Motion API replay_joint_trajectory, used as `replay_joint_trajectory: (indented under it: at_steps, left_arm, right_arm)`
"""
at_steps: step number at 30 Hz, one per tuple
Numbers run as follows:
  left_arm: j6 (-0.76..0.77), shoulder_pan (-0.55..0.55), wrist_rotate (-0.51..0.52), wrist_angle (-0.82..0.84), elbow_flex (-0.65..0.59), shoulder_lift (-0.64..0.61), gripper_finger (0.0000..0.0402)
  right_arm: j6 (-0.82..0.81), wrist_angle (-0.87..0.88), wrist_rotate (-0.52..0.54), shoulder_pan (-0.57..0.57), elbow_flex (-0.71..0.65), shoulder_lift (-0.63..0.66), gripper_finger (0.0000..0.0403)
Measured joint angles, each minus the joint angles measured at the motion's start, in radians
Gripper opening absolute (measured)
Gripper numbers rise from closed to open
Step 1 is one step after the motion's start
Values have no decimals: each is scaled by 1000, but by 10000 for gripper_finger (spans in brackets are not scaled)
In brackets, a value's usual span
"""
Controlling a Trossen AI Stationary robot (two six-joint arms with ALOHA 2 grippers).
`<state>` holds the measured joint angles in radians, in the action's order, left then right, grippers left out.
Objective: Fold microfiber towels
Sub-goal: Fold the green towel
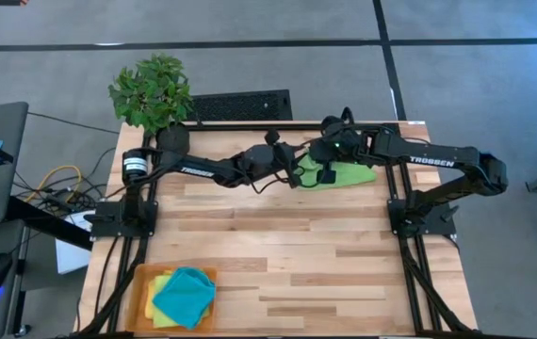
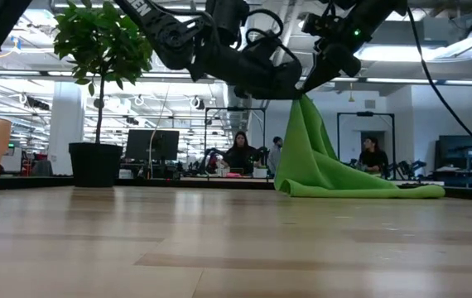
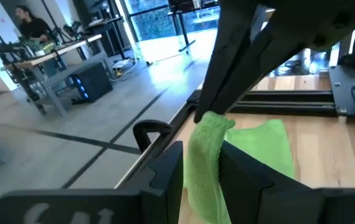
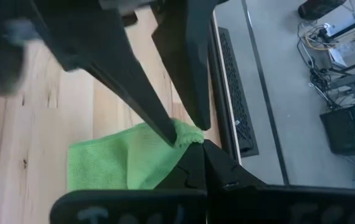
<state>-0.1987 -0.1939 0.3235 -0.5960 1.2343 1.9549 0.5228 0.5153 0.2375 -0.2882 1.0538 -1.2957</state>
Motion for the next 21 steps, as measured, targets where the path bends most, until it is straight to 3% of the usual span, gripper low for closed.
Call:
replay_joint_trajectory:
  at_steps: [6, 12, 21]
  left_arm:
    - [2, -11, -15, 2, 1, -2, 80]
    - [-26, -11, -40, 15, 1, -2, 9]
    - [-75, -8, -39, 122, 1, -42, 1]
  right_arm:
    - [0, 0, 0, 0, 0, 0, 2]
    - [0, 0, 0, 0, 0, 0, 2]
    - [-15, 19, -4, 0, 0, 0, 25]
